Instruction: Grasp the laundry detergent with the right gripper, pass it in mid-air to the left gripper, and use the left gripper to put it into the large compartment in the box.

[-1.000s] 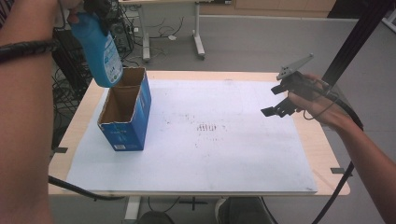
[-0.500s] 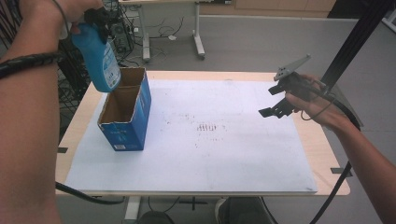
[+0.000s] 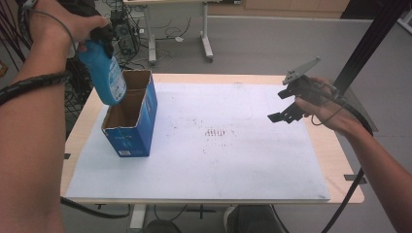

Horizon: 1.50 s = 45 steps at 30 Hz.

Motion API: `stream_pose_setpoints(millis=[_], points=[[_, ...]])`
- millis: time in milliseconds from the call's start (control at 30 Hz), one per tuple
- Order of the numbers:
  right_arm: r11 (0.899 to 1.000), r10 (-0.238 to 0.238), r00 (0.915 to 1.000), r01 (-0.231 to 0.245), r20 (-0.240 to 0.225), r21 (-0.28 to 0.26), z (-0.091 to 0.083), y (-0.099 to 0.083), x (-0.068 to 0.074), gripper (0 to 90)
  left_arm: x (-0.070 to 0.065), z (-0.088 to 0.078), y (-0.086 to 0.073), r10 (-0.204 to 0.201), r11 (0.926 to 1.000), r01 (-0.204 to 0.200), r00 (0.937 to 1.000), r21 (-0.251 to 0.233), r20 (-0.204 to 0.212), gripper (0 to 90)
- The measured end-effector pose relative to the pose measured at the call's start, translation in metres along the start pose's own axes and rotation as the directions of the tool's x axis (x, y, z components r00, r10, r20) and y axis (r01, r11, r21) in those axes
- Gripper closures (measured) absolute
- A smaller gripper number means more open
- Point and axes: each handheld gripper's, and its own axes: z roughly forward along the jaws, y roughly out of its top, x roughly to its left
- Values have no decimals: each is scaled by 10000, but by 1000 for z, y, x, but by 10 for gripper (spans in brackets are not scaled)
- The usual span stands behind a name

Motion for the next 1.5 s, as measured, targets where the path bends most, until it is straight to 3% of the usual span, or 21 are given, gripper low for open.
stream_pose_setpoints(millis=[833,1500], points=[[9999,-28,10000,28,-6,127,2,-1,0,15,-7,63,-2,171,9995,-174,9998,267,100,361],[9996,-40,10000,42,-50,272,7,-4,1,15,-8,124,-14,237,9984,-243,9996,513,130,362]])
